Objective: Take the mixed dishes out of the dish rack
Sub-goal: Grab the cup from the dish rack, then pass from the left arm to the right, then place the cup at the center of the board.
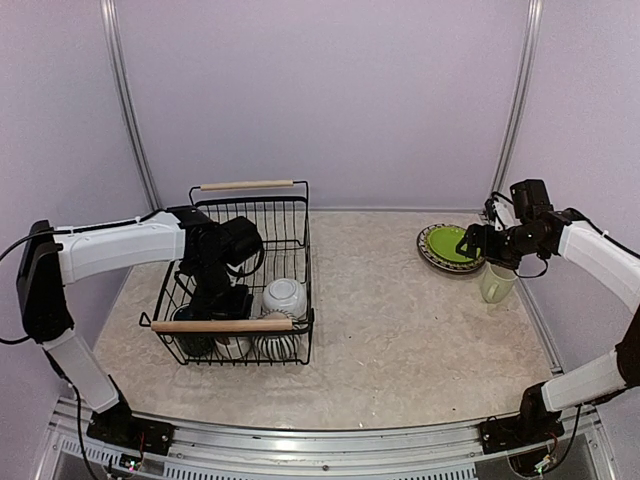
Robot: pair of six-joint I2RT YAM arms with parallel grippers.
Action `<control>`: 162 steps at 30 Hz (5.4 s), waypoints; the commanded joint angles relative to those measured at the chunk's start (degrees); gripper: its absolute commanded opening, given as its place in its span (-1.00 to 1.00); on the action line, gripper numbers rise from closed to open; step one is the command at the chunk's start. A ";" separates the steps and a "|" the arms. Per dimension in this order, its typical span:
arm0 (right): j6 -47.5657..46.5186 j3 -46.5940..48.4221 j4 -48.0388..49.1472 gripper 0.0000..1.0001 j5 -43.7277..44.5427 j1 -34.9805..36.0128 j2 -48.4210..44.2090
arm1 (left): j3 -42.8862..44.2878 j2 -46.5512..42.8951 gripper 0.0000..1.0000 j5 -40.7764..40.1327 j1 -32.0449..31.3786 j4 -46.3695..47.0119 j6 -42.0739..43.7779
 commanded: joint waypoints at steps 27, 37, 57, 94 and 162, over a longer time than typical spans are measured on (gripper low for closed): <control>7.82 6.94 7.94 0.88 -1.10 13.87 5.05 | 11.47 -16.06 -0.81 22.55 14.60 23.10 5.33; 18.71 2.97 35.88 0.86 -14.38 22.93 4.60 | 12.79 -8.22 -0.89 45.73 16.12 51.61 -10.82; 38.06 6.00 71.83 0.44 -25.87 30.93 19.70 | 14.20 3.66 -1.00 55.40 11.38 64.05 -21.59; 34.48 -1.10 66.50 -1.00 -21.15 26.95 12.61 | 18.91 1.37 0.91 47.53 13.87 45.63 -3.84; 33.73 -9.68 -8.77 -1.00 19.43 -10.56 5.94 | 17.93 -4.81 0.98 25.53 13.84 25.23 12.59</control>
